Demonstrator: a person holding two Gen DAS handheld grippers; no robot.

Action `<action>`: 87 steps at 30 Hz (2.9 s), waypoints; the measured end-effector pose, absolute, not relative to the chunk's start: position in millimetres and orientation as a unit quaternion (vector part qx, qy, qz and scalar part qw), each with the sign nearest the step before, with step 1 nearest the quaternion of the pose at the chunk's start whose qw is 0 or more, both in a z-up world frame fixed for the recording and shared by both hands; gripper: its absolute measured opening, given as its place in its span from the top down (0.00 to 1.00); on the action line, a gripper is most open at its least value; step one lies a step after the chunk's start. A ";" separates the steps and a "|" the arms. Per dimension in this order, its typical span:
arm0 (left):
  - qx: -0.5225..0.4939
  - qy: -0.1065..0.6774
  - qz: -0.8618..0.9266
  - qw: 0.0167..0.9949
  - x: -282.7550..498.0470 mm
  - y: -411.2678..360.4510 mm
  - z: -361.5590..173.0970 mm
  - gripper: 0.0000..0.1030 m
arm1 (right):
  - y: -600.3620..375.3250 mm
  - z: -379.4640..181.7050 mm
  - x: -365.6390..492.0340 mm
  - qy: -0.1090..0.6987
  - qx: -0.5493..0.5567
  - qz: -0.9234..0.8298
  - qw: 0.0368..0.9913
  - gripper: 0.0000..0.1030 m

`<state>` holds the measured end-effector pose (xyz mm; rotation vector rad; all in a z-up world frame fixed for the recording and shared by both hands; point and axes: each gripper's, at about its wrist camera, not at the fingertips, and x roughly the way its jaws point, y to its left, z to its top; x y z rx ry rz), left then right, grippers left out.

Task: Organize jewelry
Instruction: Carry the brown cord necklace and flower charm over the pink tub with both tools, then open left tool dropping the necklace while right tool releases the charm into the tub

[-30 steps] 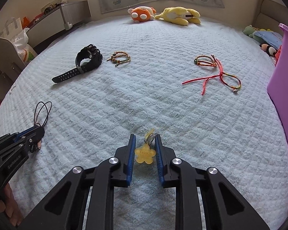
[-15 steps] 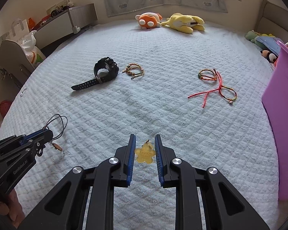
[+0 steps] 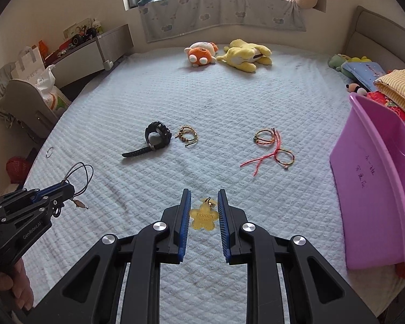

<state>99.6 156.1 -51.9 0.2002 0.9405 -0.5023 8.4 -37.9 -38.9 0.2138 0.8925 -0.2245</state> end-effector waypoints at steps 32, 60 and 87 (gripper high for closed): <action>0.100 0.414 -0.345 0.836 -15.3 -96.6 104.1 0.92 | -250.1 118.5 -145.1 0.383 0.126 -0.174 0.898 0.81; 0.175 0.562 -0.328 0.739 -39.2 -315.1 8.0 0.92 | -437.9 21.6 -139.1 0.481 0.224 -0.111 0.841 0.81; 0.176 0.557 -0.307 0.751 -36.3 -303.7 20.0 0.40 | -456.4 23.8 -150.2 0.489 0.258 -0.131 0.823 0.51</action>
